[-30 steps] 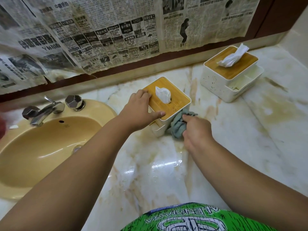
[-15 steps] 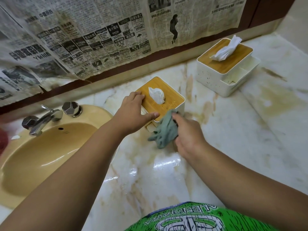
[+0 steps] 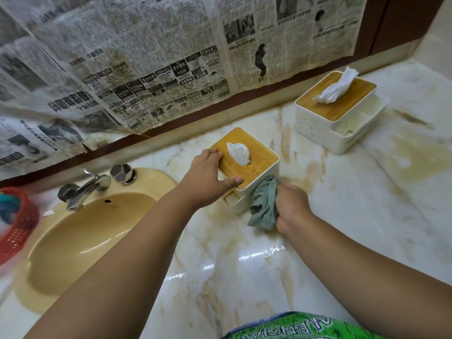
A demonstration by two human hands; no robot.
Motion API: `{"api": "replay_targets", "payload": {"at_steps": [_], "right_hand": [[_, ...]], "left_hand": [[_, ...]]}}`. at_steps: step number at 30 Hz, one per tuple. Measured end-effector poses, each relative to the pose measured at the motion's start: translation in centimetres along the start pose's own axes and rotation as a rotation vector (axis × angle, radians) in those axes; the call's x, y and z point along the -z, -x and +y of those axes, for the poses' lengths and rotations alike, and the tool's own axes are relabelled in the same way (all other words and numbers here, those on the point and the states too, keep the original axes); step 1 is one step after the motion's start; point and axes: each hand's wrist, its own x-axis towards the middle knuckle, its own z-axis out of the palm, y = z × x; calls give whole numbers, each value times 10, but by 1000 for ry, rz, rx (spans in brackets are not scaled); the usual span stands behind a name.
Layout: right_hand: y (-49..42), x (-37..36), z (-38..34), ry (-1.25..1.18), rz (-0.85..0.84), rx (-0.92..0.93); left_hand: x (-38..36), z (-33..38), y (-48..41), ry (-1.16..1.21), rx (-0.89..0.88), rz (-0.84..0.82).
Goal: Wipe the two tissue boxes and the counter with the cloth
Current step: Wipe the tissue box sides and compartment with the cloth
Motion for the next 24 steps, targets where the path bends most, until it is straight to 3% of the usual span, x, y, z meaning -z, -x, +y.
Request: {"api": "replay_targets", "payload": {"at_steps": [8,16,24], "right_hand": [[25,-2,5,21,-122,-116],[11,8,-35,57,54,134],[26,-15,-5,221,141,86]], "left_hand": [[-1,-3,-4,-15,15,-20],[5,2,-7,-35,28,-51],[11,10,-6,-62,57,-88]]}}
